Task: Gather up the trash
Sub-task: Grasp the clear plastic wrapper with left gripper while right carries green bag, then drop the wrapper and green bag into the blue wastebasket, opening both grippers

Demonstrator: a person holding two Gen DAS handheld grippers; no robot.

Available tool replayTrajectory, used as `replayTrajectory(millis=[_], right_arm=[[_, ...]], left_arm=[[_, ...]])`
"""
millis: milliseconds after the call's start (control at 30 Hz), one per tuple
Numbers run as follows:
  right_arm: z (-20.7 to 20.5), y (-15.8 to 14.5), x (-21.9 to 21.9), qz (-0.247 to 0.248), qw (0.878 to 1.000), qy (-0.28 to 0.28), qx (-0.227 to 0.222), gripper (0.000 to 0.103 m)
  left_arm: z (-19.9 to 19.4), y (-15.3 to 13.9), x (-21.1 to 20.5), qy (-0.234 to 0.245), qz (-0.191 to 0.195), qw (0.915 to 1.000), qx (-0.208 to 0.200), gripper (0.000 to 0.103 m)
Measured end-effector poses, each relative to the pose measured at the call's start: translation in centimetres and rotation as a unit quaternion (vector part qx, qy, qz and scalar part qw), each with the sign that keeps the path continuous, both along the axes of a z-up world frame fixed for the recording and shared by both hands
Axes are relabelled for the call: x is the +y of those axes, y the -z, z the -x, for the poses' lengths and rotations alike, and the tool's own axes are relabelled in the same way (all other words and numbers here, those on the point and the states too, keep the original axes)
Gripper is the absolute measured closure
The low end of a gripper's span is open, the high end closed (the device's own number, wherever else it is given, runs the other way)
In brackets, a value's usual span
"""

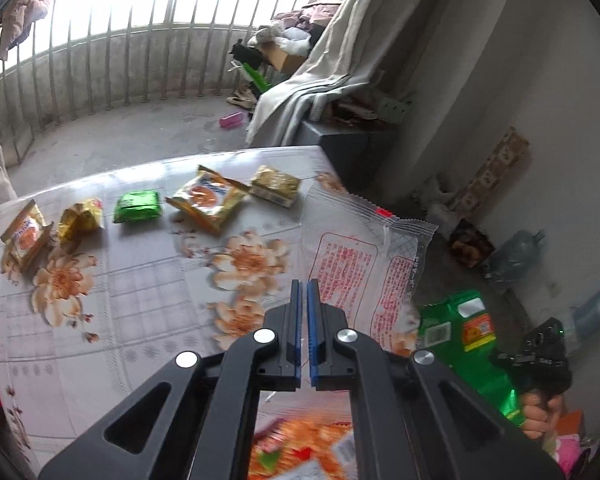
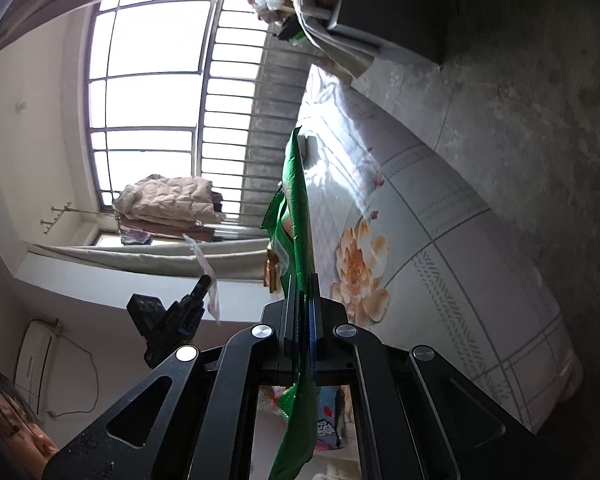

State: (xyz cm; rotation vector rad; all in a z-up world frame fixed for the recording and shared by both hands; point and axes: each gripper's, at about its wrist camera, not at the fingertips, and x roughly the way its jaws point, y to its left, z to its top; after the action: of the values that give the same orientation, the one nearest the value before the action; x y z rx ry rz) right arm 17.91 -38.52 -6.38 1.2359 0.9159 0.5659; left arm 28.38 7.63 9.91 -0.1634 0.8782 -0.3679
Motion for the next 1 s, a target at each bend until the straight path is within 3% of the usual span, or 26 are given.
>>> replayTrajectory(millis=[267, 400, 600, 833, 1000], right_arm=[[2.4, -0.3, -3.3, -0.006, 0.999, 0.029, -0.011, 0.101], [4.4, -0.3, -6.0, -0.002, 0.999, 0.052, -0.013, 0.101], [9.4, 0.1, -12.3, -0.004, 0.991, 0.133, -0.008, 0.101], [16.7, 3.4, -19.3, -0.024, 0.963, 0.267, 0.028, 0.101], [19.9, 7.5, -22.4, -0.037, 0.935, 0.343, 0.080, 0.100]], left_arm=[[2.7, -1.0, -4.6, 0.032, 0.046, 0.9984, -0.004, 0.101], [4.0, -0.3, -9.6, 0.069, 0.080, 0.9942, 0.017, 0.101], [5.7, 0.9, -19.3, 0.143, 0.101, 0.9837, 0.039, 0.101], [7.2, 3.6, -30.4, 0.212, 0.106, 0.9687, 0.072, 0.101], [7.7, 6.0, -34.5, 0.227, 0.102, 0.9636, 0.098, 0.101]])
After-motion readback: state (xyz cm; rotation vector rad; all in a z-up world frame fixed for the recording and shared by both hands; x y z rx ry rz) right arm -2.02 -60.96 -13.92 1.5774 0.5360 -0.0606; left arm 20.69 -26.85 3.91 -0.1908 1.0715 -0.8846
